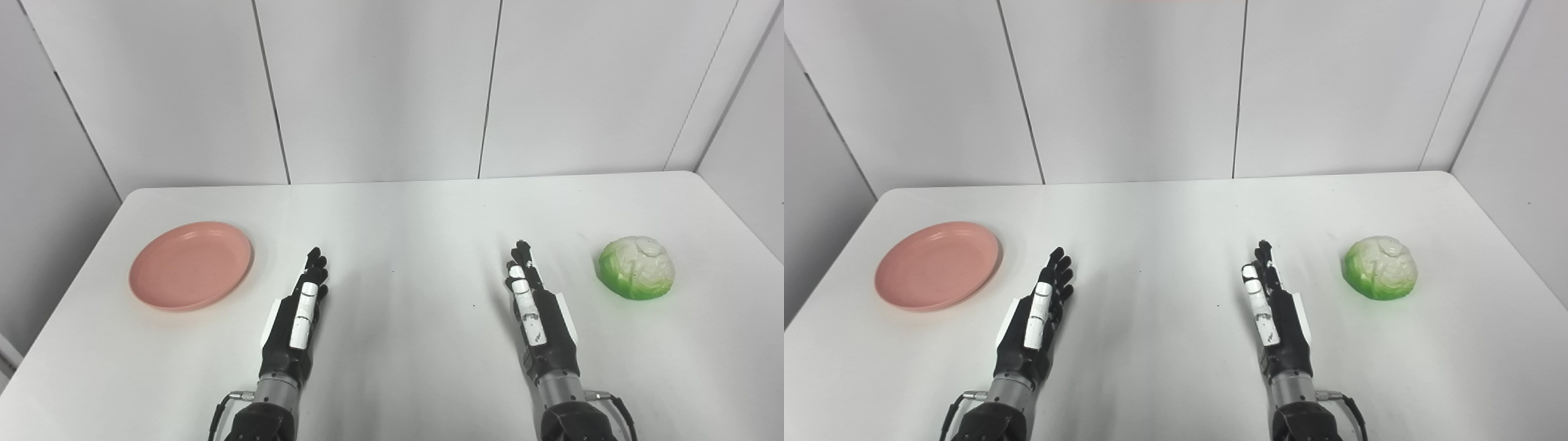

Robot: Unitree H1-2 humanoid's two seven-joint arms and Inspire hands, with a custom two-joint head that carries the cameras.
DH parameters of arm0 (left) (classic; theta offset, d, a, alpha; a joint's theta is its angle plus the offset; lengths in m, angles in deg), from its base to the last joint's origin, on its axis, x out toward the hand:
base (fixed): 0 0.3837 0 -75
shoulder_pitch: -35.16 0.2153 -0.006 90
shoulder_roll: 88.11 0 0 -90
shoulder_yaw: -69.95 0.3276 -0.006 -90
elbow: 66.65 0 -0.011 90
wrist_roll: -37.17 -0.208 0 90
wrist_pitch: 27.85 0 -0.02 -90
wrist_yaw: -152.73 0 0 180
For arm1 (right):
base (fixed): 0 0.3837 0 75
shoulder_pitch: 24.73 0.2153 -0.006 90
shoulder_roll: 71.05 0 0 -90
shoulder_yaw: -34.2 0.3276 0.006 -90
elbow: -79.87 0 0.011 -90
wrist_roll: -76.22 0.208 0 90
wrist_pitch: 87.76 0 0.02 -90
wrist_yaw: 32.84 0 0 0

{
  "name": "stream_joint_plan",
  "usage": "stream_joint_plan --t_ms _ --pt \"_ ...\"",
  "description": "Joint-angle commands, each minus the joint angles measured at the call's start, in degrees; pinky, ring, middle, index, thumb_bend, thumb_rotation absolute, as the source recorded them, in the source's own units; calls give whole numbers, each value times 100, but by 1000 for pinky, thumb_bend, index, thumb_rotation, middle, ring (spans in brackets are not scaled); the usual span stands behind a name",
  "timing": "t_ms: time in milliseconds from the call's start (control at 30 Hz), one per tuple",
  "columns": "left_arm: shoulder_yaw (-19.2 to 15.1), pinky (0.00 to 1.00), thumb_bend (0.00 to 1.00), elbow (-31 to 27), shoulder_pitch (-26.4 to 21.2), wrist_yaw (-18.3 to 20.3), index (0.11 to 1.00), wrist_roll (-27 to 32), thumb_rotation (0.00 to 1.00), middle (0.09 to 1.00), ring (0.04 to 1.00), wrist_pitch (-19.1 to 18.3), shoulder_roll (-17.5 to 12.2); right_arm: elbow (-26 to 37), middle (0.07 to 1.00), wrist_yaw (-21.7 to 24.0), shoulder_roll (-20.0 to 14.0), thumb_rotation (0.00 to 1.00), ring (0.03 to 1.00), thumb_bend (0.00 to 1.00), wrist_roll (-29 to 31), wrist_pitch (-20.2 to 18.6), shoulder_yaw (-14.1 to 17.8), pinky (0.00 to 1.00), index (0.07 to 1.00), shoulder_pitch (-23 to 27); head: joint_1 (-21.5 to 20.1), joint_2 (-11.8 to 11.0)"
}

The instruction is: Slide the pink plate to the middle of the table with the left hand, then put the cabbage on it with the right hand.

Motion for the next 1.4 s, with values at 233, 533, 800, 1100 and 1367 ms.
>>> stream_joint_plan --t_ms 233,533,800,1100,1367 --pt "-164 1000 824 -346 -513 82 1000 244 1000 1000 1000 -256 -172 -86 1000 333 -272 915 1000 597 336 344 105 1000 1000 78 1029 -425" --pt "-835 1000 842 -345 -1019 -97 973 405 1000 966 985 -276 -744 -493 1000 481 -387 951 1000 598 466 731 203 1000 1000 189 1472 -683" --pt "-1591 925 836 230 -1549 -424 849 422 1000 845 871 124 -1381 -687 1000 557 -438 945 1000 582 536 938 245 1000 1000 221 1646 -839" --pt "-2185 779 817 1552 -2125 -785 750 476 1000 746 752 898 -1932 -684 1000 539 -403 937 1000 574 608 902 289 1000 1000 232 1684 -926" --pt "-2192 762 794 2600 -2375 -929 733 324 1000 738 743 1440 -2503 -661 1000 572 -437 949 1000 549 653 902 301 1000 1000 208 1747 -943"
